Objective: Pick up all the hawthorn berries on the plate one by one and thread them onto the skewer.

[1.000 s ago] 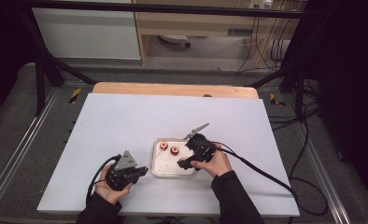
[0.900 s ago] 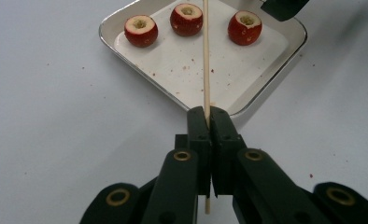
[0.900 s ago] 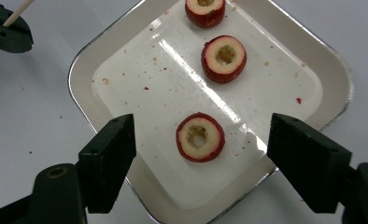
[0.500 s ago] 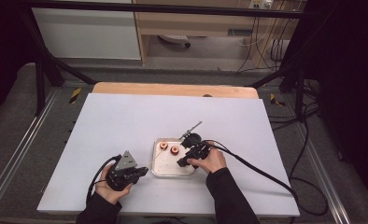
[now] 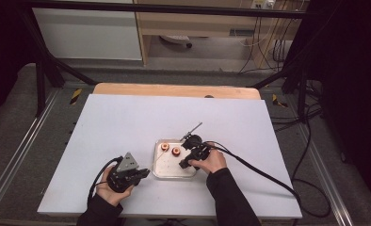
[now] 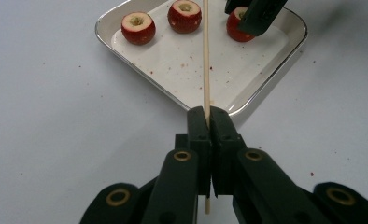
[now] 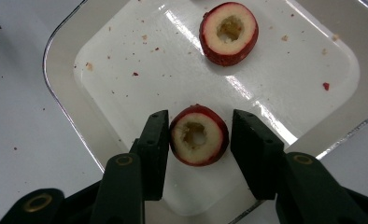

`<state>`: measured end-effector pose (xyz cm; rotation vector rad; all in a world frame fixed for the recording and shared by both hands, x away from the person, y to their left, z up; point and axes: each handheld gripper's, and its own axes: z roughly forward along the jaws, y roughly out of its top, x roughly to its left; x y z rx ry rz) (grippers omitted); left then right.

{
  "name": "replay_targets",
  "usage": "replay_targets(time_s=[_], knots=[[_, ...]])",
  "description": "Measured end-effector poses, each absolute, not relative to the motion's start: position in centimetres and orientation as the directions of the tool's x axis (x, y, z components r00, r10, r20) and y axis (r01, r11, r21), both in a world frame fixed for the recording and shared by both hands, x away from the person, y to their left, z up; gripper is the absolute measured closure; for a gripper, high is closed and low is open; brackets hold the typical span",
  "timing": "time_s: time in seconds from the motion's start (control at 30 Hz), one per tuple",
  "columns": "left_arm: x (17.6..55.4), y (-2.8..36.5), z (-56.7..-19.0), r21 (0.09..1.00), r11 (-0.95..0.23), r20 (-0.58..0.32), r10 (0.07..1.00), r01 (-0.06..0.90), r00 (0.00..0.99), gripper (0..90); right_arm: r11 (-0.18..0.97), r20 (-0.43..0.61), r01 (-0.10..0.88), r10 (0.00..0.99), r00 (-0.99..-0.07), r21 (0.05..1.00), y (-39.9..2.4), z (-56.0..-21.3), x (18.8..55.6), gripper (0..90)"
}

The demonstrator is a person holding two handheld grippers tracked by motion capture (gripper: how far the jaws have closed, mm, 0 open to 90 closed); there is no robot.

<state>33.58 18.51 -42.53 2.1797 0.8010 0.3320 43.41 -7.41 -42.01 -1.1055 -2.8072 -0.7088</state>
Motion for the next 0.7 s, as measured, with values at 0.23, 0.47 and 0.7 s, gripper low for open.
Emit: replay_targets(time_s=[0.23, 0.47, 0.7], knots=[[33.5, 18.5, -42.5, 0.751, -0.495, -0.021, 0.644, 0.438, 0.765, 88.3, 0.611, 0.221, 0.678, 0.655, -0.723, 0.409, -7.5, -41.6, 43.3, 60.4], [33.3, 18.7, -42.3, 0.77, -0.463, -0.036, 0.656, 0.439, 0.754, 88.3, 0.518, 0.266, 0.709, 0.684, -0.679, 0.479, -8.4, -39.5, 42.8, 60.5], [33.2, 19.0, -42.2, 0.783, -0.442, -0.037, 0.669, 0.438, 0.742, 88.2, 0.385, 0.324, 0.704, 0.688, -0.65, 0.597, -9.3, -37.7, 41.9, 60.6]])
